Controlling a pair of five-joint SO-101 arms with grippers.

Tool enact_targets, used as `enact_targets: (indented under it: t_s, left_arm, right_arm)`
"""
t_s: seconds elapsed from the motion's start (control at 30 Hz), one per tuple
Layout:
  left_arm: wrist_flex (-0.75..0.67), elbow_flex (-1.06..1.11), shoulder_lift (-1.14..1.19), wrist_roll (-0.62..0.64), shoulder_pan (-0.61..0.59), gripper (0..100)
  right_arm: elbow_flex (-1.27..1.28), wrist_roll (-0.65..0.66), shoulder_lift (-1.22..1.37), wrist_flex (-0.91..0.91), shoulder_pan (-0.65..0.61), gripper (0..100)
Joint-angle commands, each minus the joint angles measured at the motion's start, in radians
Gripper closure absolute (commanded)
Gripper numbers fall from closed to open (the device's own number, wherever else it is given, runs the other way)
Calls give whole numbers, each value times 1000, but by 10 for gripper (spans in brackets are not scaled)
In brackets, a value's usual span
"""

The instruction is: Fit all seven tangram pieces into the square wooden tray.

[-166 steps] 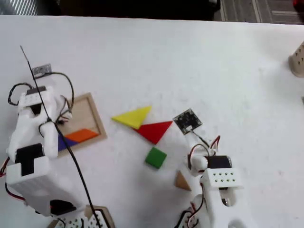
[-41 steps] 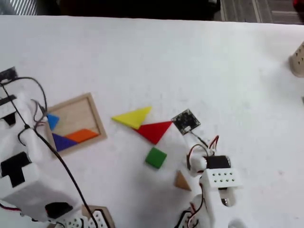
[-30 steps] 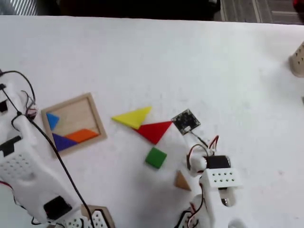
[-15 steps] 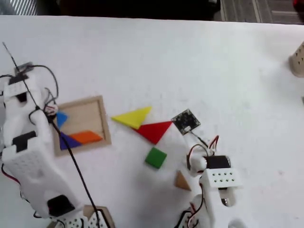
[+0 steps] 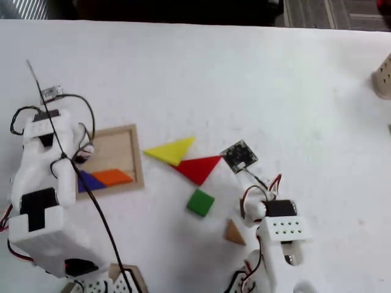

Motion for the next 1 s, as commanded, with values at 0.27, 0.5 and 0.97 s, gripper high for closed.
enact_targets:
  t_s: [0.27,0.5,0.97]
  left_arm:
    - [-60,-91,-48,124,-150,976]
    - [-144,-163,119,130,-117,976]
    - [29,-336,288,130,-38,976]
  right_arm:
    - [-5,14,-21,12,-7,981]
    - [-5,14,-21,13,-5,981]
    - [-5,69,-21,16,-5,981]
